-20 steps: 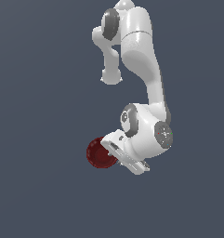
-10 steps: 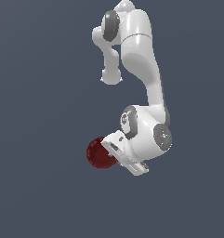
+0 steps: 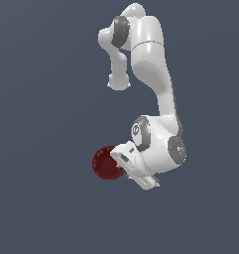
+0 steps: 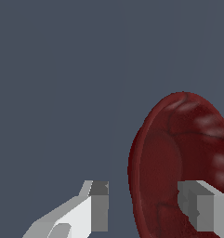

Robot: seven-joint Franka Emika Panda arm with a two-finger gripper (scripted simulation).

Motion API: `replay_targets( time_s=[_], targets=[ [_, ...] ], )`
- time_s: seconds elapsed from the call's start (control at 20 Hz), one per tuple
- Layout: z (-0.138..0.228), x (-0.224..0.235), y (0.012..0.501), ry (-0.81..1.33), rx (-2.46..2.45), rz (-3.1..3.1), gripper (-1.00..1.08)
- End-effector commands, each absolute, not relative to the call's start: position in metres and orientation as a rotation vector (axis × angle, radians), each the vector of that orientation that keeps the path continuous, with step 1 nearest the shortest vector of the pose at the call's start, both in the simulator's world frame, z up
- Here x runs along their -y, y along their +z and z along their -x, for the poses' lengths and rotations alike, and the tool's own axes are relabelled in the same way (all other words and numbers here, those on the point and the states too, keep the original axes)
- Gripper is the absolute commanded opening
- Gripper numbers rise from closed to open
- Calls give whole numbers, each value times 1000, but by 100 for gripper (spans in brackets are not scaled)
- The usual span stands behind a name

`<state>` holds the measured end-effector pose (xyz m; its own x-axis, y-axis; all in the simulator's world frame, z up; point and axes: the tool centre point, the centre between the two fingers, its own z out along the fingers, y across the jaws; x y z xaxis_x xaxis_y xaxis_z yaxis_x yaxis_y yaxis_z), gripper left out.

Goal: Pick up the object and move it to a goal position.

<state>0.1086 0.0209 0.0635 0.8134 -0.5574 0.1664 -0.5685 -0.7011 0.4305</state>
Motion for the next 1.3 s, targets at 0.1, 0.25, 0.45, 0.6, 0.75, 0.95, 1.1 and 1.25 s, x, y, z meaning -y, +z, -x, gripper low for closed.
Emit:
replay_targets(
  time_s=[0.1, 0.25, 0.45, 0.6, 0.75, 0.95, 1.1, 1.25],
  targets=[
    [-109, -22, 63, 35, 840, -2522, 28],
    [-109, -20, 59, 35, 840, -2522, 28],
    [-106, -13, 45, 36, 842, -2520, 28],
    [-105, -9, 37, 37, 843, -2519, 28],
    [-105, -8, 36, 37, 843, -2519, -100],
    [-105, -8, 36, 37, 843, -2519, -100],
    [-105, -8, 36, 37, 843, -2519, -100],
    [-105, -8, 36, 37, 843, -2519, -100]
  ],
)
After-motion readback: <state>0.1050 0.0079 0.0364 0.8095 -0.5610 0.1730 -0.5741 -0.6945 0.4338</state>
